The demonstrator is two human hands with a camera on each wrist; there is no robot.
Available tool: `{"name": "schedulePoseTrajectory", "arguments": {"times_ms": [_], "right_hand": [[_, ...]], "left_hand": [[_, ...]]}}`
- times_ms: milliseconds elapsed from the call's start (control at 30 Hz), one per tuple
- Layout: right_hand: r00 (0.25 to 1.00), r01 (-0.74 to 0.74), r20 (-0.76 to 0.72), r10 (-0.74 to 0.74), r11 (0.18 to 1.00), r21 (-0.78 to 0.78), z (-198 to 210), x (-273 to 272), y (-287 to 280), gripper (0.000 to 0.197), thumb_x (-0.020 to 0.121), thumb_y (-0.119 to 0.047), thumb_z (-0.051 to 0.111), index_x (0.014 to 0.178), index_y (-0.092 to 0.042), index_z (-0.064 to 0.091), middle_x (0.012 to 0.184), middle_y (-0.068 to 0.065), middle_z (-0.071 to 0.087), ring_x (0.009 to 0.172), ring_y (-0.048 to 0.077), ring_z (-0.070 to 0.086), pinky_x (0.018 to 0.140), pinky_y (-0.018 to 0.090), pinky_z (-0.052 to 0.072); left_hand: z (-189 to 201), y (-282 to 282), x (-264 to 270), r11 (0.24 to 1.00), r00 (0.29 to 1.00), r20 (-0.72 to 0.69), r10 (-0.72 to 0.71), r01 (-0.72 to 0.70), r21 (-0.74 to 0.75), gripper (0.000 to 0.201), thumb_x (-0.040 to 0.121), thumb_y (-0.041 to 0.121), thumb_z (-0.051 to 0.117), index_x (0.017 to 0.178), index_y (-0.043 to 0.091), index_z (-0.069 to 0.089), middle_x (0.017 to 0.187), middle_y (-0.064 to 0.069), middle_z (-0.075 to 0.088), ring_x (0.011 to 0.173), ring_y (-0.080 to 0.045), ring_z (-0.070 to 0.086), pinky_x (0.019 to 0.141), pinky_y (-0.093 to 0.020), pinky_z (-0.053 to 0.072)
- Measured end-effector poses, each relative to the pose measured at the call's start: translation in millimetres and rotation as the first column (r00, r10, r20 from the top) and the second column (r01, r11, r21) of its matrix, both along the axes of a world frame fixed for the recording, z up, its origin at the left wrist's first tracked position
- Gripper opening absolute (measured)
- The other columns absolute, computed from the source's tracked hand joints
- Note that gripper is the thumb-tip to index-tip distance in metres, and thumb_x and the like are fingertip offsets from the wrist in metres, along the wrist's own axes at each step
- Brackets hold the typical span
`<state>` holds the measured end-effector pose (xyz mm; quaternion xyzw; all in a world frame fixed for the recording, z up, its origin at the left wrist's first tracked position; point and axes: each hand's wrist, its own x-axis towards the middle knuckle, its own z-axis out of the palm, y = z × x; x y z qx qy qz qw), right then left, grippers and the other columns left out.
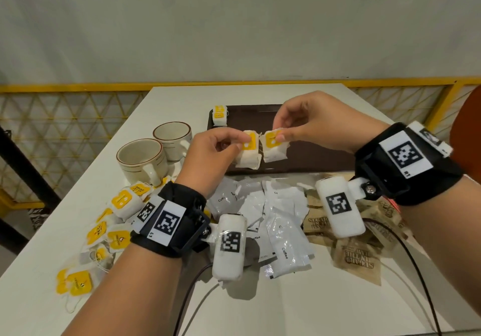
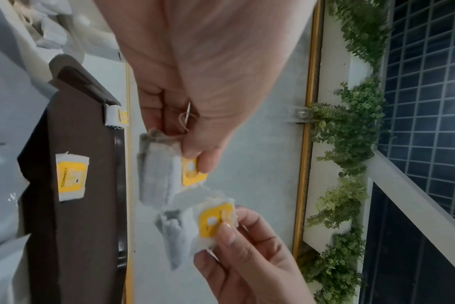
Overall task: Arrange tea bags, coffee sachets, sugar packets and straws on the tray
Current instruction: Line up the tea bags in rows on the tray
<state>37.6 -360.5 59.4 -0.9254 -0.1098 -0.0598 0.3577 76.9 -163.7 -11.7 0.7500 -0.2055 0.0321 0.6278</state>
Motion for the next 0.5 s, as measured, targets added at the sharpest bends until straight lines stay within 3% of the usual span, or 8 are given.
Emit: {"name": "schedulePoseTrajectory", "arguments": {"times_ms": [100,167,233,333,400,500], "right_hand": [[0.969,-0.078,-0.199,0.147,0.945,0.319,6.2,-6.1,1.1,0.018,0.074,-0.003,0.073,0.090,-0.009,0.067,0.078,0.005,0.068,0.071,0.012,0.068,0.065,0.024,0.057],[0.943,-0.078,-0.256,0.212,0.890,0.449,4.0,-6.8,7.4,0.028,0.071,0.002,0.072,0.097,-0.005,0.065,0.082,0.010,0.067,0.074,0.018,0.069,0.066,0.027,0.059],[0.960,-0.043,-0.227,0.163,0.888,0.457,-4.0,-3.6,16.8,0.034,0.073,0.009,0.072,0.104,-0.002,0.063,0.087,0.015,0.064,0.078,0.022,0.067,0.066,0.028,0.060],[0.993,0.018,-0.117,0.024,0.939,0.342,-16.5,4.1,26.1,0.036,0.073,0.009,0.074,0.104,-0.005,0.064,0.094,0.016,0.064,0.077,0.023,0.066,0.070,0.034,0.061],[0.993,0.026,-0.116,0.013,0.944,0.329,-21.9,9.5,27.0,0.034,0.073,0.008,0.075,0.101,-0.010,0.065,0.087,0.010,0.066,0.073,0.019,0.068,0.074,0.039,0.060],[0.985,0.040,-0.169,0.024,0.931,0.362,-24.3,17.7,27.5,0.032,0.074,0.007,0.075,0.100,-0.009,0.065,0.079,0.007,0.067,0.073,0.018,0.069,0.074,0.037,0.060]], "left_hand": [[0.3,0.5,2.0,0.997,0.999,0.011,0.034,-0.033,-0.065,0.022,0.086,0.000,0.064,0.089,0.021,0.065,0.085,0.001,0.066,0.078,-0.014,0.063,0.063,-0.023,0.053],[1.3,0.6,1.8,0.993,0.999,-0.010,0.046,-0.046,-0.105,0.023,0.083,-0.001,0.068,0.097,0.016,0.060,0.082,-0.003,0.065,0.073,-0.012,0.061,0.059,-0.019,0.051],[2.3,0.2,0.7,0.990,0.999,-0.043,0.027,-0.033,-0.135,0.028,0.081,-0.002,0.068,0.101,0.015,0.058,0.079,-0.006,0.065,0.068,-0.011,0.061,0.060,-0.021,0.051],[3.6,-0.2,-0.6,0.984,0.997,-0.077,-0.014,0.000,-0.176,0.028,0.082,-0.006,0.066,0.100,0.015,0.059,0.079,-0.010,0.067,0.071,-0.014,0.063,0.066,-0.024,0.053],[4.2,-0.9,-0.9,0.980,0.997,-0.080,-0.013,-0.003,-0.198,0.021,0.084,-0.002,0.065,0.098,0.013,0.061,0.080,-0.011,0.069,0.075,-0.016,0.066,0.070,-0.024,0.054],[4.5,-1.0,-0.8,0.979,0.997,-0.077,0.000,-0.015,-0.204,0.018,0.083,0.011,0.071,0.099,0.013,0.063,0.080,-0.007,0.069,0.075,-0.013,0.066,0.070,-0.021,0.053]]}}
